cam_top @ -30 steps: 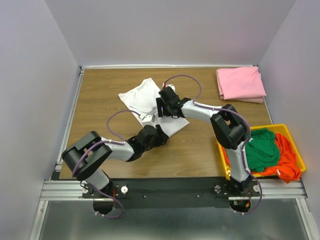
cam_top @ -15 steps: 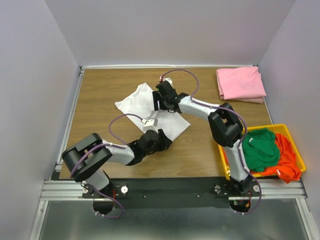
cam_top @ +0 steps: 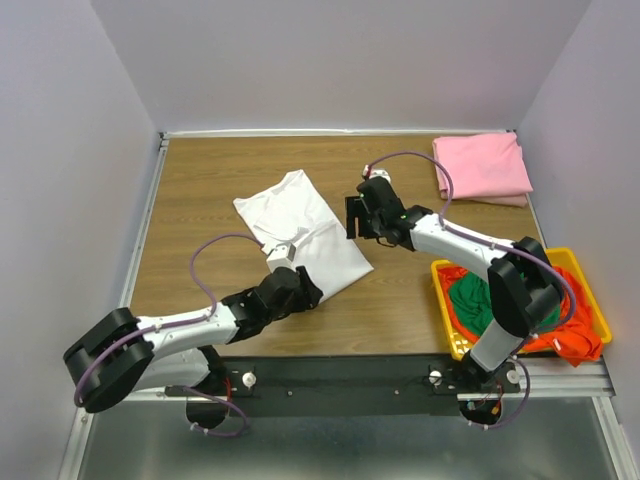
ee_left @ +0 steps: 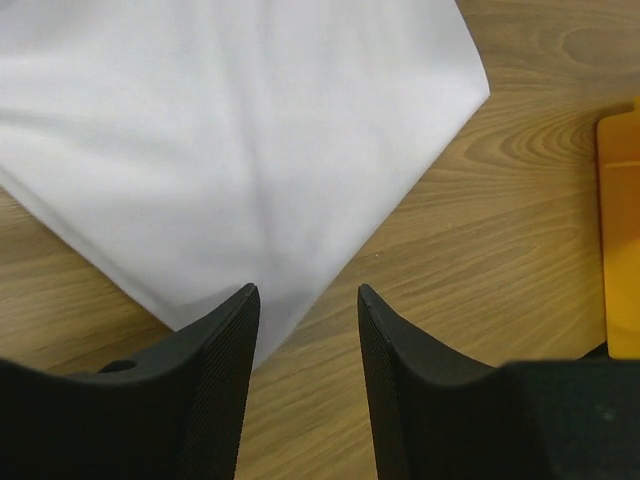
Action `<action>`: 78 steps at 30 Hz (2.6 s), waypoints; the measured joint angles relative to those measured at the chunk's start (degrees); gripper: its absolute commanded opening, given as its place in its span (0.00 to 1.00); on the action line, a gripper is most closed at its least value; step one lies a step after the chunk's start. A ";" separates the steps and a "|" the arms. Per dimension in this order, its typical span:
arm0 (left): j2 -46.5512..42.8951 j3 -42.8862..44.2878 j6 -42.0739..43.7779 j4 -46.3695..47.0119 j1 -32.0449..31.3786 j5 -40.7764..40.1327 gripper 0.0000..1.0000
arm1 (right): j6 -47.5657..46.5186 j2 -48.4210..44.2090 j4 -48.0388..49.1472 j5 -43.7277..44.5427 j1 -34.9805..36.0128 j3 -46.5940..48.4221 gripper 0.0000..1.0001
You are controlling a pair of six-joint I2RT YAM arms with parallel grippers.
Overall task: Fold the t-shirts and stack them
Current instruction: Fold the tshirt
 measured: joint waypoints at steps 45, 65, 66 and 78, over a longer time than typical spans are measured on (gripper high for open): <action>-8.26 -1.14 0.31 -10.54 -0.02 -1.31 0.51 | 6.64 -8.17 8.70 -11.28 0.02 -25.11 0.00; -6.34 -2.38 -3.17 -11.43 -0.04 1.03 0.47 | 10.69 -12.90 8.00 -11.91 0.02 -29.64 0.00; -6.80 -2.91 -3.63 -11.06 -0.04 1.31 0.47 | 10.69 -12.90 8.00 -11.89 0.02 -29.64 0.00; -7.65 -5.44 -7.28 -7.76 -1.66 3.69 0.34 | 10.71 -12.90 7.96 -11.87 0.02 -29.59 0.00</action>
